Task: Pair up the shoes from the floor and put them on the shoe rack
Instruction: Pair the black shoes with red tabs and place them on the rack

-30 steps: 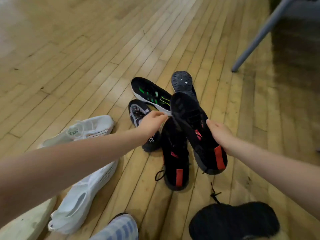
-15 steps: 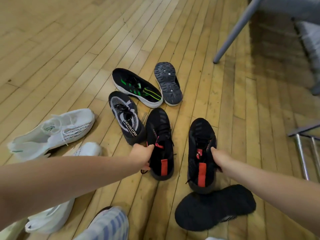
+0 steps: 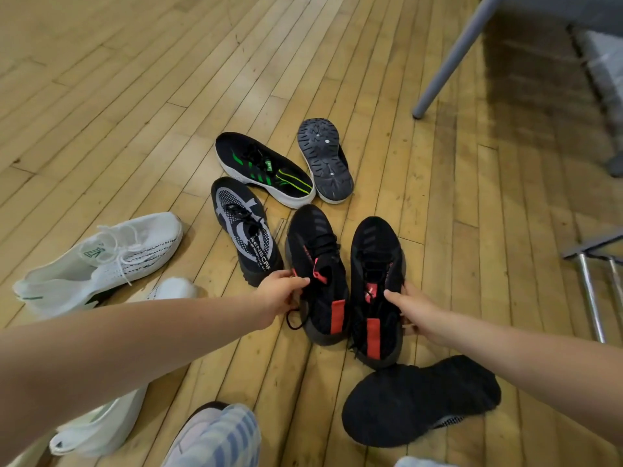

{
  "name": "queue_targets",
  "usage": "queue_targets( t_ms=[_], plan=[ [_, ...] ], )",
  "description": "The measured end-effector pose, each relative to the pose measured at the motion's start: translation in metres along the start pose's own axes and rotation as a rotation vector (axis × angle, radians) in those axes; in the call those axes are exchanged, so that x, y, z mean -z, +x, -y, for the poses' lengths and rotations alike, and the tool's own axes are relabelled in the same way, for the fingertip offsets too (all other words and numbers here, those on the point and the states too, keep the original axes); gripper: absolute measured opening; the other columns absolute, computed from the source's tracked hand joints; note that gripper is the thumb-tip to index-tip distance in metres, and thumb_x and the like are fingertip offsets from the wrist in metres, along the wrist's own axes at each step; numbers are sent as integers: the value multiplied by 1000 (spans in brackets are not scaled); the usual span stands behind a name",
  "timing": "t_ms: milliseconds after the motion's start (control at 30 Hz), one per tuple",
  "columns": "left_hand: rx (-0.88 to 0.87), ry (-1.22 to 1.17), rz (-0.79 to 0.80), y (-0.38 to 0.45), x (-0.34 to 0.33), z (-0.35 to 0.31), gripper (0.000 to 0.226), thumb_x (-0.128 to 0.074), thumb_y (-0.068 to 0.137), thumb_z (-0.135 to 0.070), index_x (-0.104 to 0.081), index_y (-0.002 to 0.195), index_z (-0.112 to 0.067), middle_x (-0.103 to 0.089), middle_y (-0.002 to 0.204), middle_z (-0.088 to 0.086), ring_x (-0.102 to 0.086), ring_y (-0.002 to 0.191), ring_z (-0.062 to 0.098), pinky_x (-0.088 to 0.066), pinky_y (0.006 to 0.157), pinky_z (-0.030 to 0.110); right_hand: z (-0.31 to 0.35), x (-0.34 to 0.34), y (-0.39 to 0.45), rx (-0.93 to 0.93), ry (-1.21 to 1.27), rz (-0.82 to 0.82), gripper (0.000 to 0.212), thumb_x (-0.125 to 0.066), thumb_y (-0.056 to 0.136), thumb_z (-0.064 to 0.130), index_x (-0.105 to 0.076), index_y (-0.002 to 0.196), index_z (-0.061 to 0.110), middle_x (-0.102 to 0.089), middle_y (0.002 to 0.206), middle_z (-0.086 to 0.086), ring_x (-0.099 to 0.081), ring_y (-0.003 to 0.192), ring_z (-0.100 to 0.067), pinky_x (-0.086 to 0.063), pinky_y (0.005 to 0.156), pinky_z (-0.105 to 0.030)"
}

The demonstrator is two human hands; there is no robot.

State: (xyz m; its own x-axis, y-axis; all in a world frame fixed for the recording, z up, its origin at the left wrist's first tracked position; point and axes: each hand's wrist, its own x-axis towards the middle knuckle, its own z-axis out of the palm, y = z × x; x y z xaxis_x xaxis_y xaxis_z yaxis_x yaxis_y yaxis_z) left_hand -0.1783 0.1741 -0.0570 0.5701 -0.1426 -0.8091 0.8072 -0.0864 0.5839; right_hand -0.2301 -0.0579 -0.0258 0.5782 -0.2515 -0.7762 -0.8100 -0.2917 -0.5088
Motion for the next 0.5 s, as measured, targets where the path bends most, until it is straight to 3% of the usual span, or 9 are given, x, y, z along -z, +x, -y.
queue_targets(
  t_ms=[200, 300, 433, 500],
  plan=[
    [-61, 50, 93, -7, -16, -11, 70, -69, 85, -18, -28, 139, -34, -56, 125, 6, -60, 103, 20, -51, 71, 32, -2, 1, -9, 71, 2, 75, 70, -57, 94, 21, -15, 149, 27, -44, 143, -8, -49, 125, -28, -47, 94, -44],
    [-94, 83, 61, -5, -16, -12, 71, -68, 86, -17, -27, 142, -34, -58, 126, 8, -60, 107, 23, -53, 74, 33, -3, -1, -11, 120, 18, 52, 65, -52, 97, 23, -16, 150, 26, -43, 145, -6, -47, 127, -27, -46, 95, -43],
    [-144, 116, 34, -2, -7, -16, 68, -66, 86, -17, -32, 144, -32, -55, 130, 7, -58, 109, 23, -48, 92, 37, -7, -6, -15, 238, -30, -7, 61, -52, 96, 27, -21, 150, 24, -46, 144, -4, -46, 128, -23, -43, 104, -41],
    [-165, 117, 37, -2, -6, -24, 65, -65, 87, -17, -35, 144, -30, -57, 128, 8, -58, 110, 24, -47, 91, 36, -5, -6, -17, 270, -58, -69, 55, -49, 98, 27, -27, 148, 22, -49, 140, -4, -47, 127, -23, -43, 103, -40]
  ],
)
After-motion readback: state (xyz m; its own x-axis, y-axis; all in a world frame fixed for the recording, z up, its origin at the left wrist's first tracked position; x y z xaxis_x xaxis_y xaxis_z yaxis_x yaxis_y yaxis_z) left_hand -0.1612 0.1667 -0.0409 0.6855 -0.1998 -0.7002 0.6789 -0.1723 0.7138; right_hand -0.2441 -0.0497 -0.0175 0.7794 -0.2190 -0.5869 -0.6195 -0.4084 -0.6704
